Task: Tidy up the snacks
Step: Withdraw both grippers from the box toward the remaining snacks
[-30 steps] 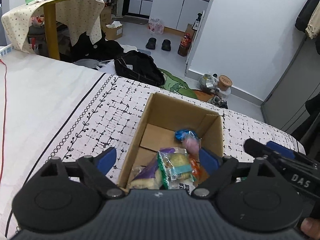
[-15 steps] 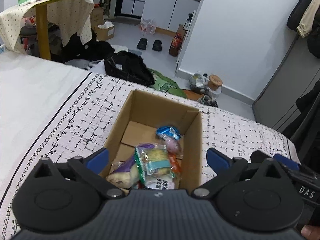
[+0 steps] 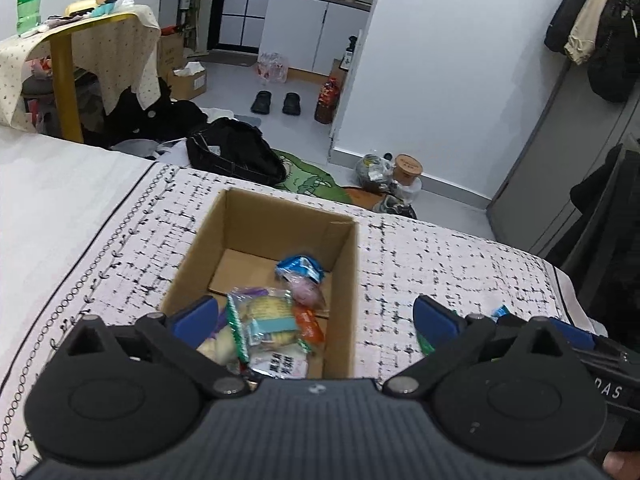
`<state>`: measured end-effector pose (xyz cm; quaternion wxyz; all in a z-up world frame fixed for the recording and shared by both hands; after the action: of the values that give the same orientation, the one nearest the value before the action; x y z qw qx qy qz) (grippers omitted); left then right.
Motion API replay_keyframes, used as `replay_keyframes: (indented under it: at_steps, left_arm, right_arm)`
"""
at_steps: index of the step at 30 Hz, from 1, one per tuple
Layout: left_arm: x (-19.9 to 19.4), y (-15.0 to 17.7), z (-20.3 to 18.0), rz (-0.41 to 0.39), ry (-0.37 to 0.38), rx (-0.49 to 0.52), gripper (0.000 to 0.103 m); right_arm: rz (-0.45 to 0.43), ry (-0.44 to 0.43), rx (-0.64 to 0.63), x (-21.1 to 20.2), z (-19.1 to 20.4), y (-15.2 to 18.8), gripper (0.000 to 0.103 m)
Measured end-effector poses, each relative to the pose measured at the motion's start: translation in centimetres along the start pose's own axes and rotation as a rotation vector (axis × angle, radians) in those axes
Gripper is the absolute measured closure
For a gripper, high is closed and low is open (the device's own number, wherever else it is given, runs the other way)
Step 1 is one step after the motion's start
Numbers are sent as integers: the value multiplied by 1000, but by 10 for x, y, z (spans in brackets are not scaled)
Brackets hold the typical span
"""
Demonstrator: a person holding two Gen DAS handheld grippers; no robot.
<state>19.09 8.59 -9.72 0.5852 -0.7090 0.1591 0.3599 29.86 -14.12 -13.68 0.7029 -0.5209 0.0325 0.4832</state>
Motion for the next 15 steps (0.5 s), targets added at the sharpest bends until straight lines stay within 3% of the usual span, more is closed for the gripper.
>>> replay_keyframes:
  at_steps: [6,15]
  left_arm:
    - [0,4,-16,1,30,14,0]
    - [3,9,-48,6,71,54,0]
  right_arm:
    - [13,-20,16,-13,-14,3,0]
    - [9,21,59,-27,-49,6,0]
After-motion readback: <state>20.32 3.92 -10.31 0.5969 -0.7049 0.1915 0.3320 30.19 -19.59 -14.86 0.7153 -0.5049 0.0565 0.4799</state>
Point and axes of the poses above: each gripper's, at about its wrist camera, not at the fingertips, and x roughly the way its jaws point, z to its left, y to its underside, the point moved 4 cm from there along x, roughly the way its jaws point, and after that the axes turned 13 degrees about x, right-handed, at the moved point
